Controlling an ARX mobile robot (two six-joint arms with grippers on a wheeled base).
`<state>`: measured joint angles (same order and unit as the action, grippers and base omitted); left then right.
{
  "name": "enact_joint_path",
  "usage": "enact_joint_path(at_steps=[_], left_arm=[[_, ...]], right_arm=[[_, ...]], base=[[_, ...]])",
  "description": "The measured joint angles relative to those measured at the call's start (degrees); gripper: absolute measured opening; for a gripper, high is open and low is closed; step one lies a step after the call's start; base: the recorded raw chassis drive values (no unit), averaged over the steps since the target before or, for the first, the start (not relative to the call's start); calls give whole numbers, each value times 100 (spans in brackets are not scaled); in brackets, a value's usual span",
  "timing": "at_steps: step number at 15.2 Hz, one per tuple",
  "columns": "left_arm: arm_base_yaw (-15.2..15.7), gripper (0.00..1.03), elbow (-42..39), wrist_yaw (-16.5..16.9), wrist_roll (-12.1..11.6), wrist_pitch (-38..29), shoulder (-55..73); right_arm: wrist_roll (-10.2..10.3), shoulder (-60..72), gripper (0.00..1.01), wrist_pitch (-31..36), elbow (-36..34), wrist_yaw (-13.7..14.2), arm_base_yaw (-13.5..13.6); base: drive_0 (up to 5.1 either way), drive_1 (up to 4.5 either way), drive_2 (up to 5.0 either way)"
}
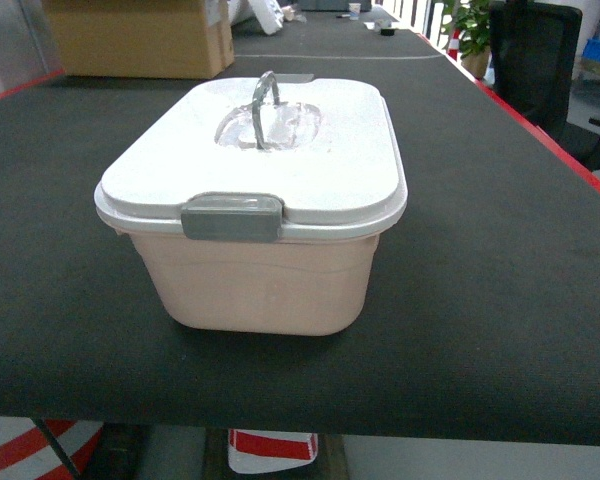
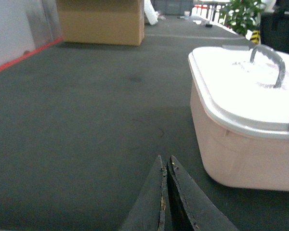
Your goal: Pick capacitor and pack into box
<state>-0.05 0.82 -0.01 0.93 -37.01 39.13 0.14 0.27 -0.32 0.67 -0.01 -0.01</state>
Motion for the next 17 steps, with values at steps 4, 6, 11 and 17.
enact_joint_path(at_steps=[4, 6, 11, 17], left_arm=[[0, 2, -2, 0, -2, 1016, -1165], [0, 2, -2, 0, -2, 1362, -1604], [0, 2, -2, 0, -4, 2162, -2385], [0, 2, -2, 0, -7, 2883, -3032]], right_arm=[[2, 0, 98, 0, 0, 0, 0], [2, 0, 98, 2, 0, 0, 0], [2, 0, 98, 2, 0, 0, 0], [2, 0, 98, 2, 0, 0, 0]], base=[[0, 0, 0], [0, 0, 0], [0, 0, 0], [0, 0, 0]])
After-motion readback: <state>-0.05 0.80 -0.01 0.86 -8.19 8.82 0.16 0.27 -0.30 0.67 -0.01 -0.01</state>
